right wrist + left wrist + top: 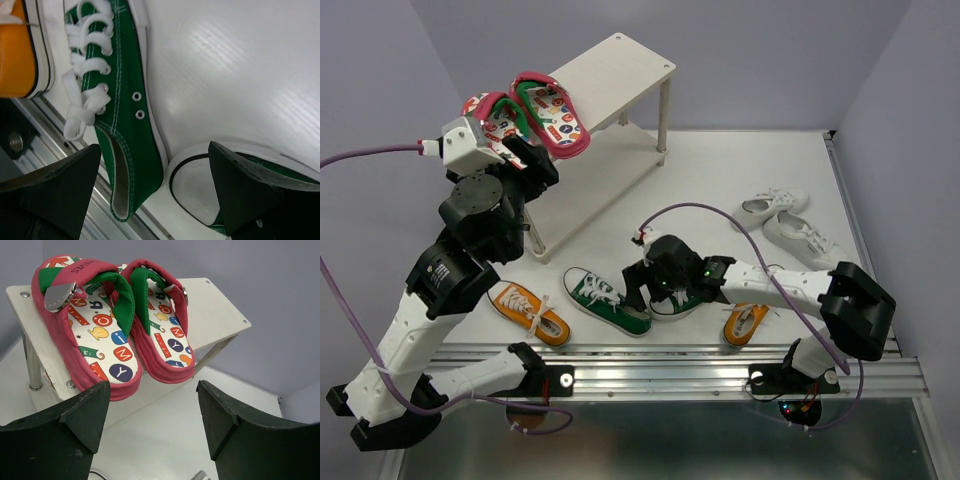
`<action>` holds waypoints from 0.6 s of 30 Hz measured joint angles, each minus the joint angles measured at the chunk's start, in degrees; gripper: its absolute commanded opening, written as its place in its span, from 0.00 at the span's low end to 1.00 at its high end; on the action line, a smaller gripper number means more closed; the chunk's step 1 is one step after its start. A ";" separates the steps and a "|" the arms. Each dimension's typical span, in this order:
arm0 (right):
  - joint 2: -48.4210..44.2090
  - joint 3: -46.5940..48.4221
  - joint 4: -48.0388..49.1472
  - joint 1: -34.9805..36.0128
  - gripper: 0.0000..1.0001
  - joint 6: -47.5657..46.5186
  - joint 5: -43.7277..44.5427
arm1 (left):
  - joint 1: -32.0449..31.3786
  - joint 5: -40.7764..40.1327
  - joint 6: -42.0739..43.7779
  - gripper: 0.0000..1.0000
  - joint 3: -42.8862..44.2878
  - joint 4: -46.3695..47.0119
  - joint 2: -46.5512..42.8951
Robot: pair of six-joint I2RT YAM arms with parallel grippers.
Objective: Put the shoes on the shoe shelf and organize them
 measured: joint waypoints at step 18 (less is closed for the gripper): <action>5.03 -1.03 0.98 3.21 0.01 -0.22 -0.44 | 0.00 0.61 1.05 0.81 -1.16 5.05 0.00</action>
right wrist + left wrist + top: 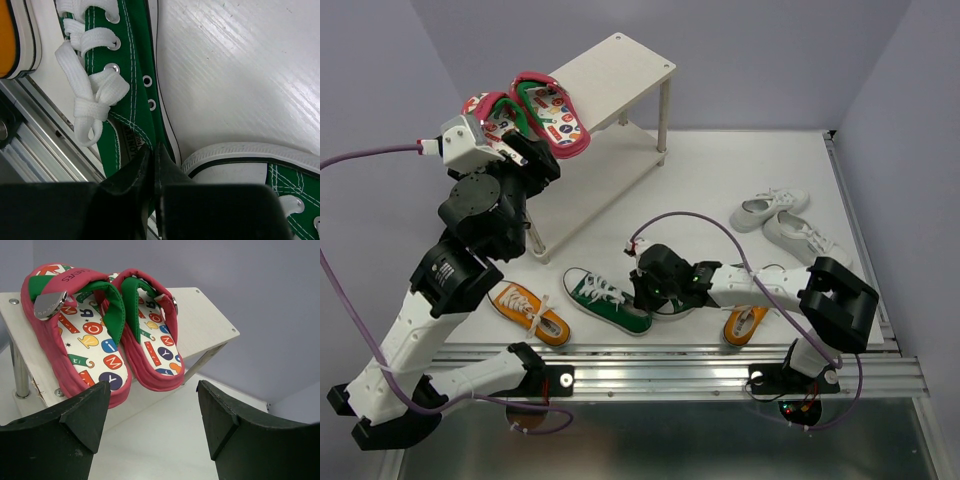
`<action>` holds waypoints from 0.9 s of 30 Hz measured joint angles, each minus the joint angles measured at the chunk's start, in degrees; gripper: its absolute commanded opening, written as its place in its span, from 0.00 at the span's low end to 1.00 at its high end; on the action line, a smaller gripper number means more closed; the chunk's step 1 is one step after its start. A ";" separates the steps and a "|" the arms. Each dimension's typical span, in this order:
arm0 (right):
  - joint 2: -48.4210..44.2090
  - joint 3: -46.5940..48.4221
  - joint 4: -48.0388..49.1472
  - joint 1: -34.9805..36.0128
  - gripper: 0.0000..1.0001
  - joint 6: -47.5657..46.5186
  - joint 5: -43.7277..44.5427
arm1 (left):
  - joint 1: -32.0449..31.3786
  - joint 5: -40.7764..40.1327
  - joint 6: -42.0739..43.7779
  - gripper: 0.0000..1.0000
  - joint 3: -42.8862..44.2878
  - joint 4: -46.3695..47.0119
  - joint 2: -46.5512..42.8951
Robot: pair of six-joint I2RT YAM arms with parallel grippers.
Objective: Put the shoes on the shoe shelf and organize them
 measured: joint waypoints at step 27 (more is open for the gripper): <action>-7.89 0.79 -2.89 -0.66 0.01 9.64 15.82 | 0.00 0.33 -0.09 0.81 -2.67 2.36 -1.38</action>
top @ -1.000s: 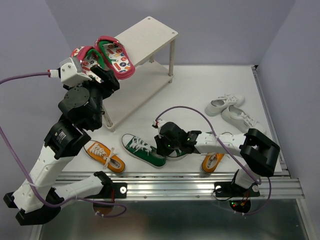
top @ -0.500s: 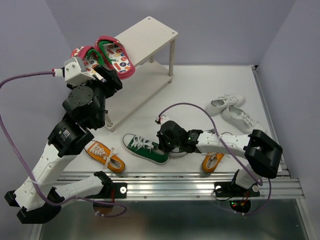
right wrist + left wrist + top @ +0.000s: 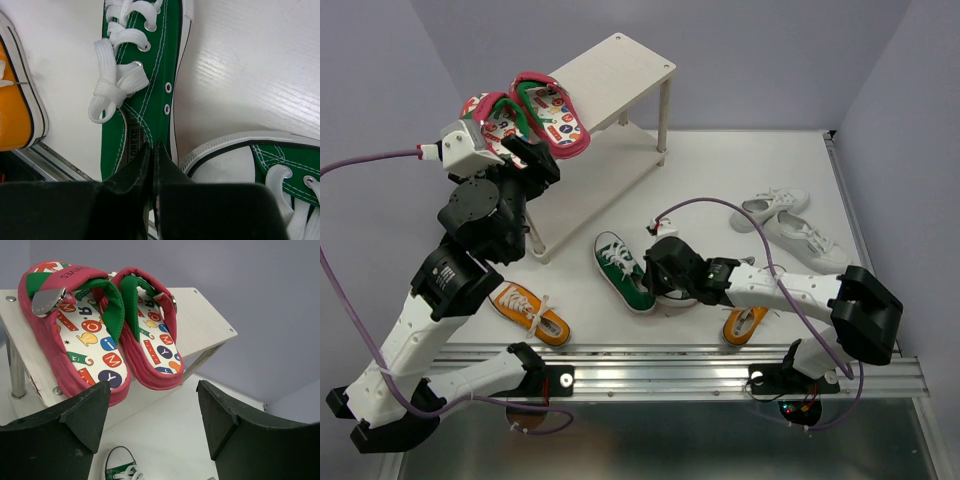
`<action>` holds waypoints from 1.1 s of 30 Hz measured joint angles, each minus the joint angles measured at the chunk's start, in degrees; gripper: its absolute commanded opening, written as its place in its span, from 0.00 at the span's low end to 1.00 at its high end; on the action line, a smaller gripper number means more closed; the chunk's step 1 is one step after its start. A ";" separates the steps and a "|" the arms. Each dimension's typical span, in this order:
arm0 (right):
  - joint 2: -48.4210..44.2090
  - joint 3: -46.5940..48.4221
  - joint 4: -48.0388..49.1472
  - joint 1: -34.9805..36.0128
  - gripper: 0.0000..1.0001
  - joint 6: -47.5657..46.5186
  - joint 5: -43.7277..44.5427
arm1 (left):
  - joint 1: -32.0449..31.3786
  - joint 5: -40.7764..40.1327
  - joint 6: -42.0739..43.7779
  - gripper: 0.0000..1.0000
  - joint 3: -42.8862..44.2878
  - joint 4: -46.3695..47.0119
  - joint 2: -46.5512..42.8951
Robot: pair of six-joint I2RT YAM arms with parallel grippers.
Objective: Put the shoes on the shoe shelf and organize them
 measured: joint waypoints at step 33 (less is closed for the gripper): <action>1.07 -3.41 4.52 -1.51 0.66 2.99 -9.55 | 0.00 -0.09 -0.15 0.81 0.00 -0.02 -0.02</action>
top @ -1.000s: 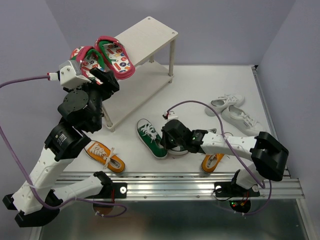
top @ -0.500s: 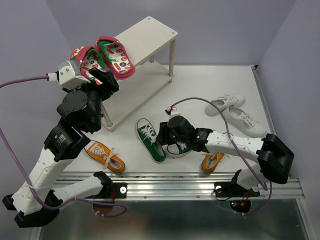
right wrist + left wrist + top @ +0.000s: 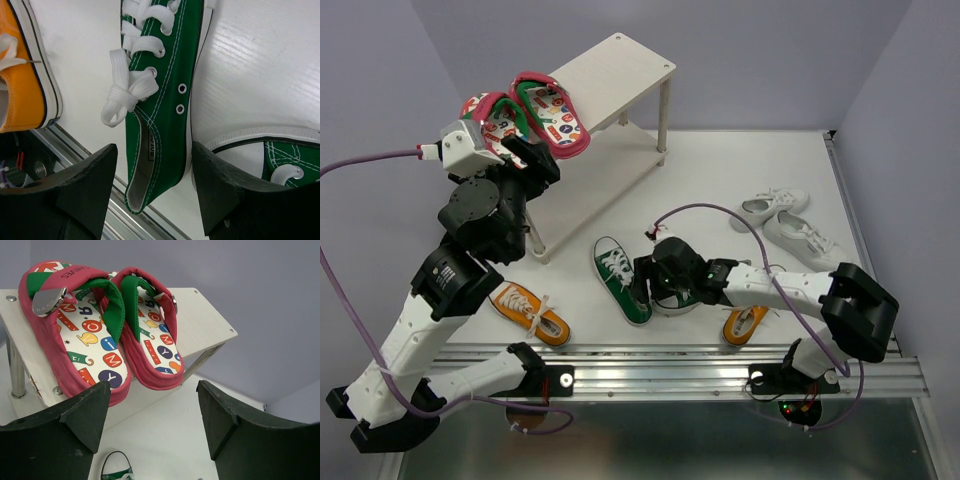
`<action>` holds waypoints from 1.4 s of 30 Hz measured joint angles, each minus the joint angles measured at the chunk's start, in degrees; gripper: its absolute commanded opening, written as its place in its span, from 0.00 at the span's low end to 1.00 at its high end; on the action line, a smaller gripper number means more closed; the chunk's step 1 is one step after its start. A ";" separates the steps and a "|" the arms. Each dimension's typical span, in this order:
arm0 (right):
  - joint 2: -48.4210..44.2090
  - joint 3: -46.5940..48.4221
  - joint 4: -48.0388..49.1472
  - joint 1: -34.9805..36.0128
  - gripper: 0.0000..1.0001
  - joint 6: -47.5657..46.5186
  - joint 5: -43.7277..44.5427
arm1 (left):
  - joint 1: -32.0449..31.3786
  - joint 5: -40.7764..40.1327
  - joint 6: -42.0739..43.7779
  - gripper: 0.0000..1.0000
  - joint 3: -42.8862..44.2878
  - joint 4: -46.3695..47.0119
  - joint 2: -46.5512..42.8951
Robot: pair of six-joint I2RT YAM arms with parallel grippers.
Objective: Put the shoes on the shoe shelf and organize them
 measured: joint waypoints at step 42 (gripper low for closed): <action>-0.42 0.33 -6.80 -0.02 0.01 -7.91 -0.37 | 0.00 0.15 0.02 0.82 0.00 0.50 -0.50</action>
